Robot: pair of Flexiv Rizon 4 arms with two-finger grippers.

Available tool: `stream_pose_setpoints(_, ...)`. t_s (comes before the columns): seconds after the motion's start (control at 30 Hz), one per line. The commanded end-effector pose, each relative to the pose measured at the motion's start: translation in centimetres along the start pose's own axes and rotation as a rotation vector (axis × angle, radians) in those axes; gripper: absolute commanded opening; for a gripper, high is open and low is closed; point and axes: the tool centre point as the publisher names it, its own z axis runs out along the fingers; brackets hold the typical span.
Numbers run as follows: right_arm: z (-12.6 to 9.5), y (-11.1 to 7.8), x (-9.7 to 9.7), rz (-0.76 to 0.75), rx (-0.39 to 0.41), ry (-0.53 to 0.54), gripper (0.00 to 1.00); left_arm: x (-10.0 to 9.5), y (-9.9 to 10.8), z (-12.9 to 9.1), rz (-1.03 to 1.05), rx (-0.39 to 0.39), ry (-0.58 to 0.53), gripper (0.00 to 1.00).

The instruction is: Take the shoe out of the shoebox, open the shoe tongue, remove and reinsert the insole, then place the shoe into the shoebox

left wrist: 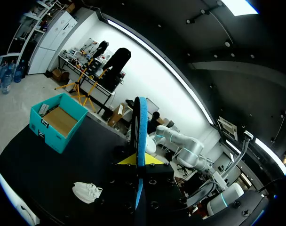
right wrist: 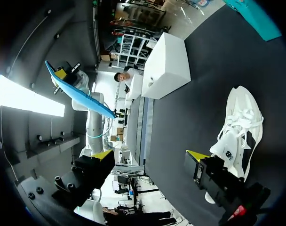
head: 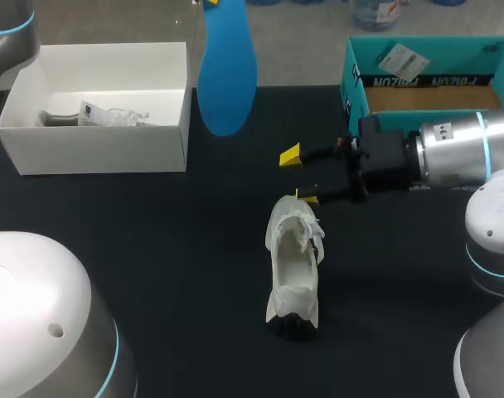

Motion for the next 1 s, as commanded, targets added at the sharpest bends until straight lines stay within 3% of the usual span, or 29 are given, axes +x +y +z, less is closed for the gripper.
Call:
stream_pose_setpoints(0.03,1.7,0.6,0.5,-0.02,0.004,0.029,1.0,0.0,0.0,0.0,0.001,0.0,0.0,0.0)
stream_pose_setpoints(0.23,2.6,1.8,1.4,-0.049,0.032,0.06,1.0,0.0,0.0,0.0,0.001,0.0,0.0,0.0)
stream_pose_setpoints(0.5,2.6,1.3,2.5,-0.16,0.018,0.083,1.0,0.0,0.0,0.0,0.001,0.0,0.0,0.0)
stream_pose_setpoints(1.0,2.6,1.3,2.5,-0.16,0.018,0.083,1.0,0.0,0.0,0.0,0.001,0.0,0.0,0.0)
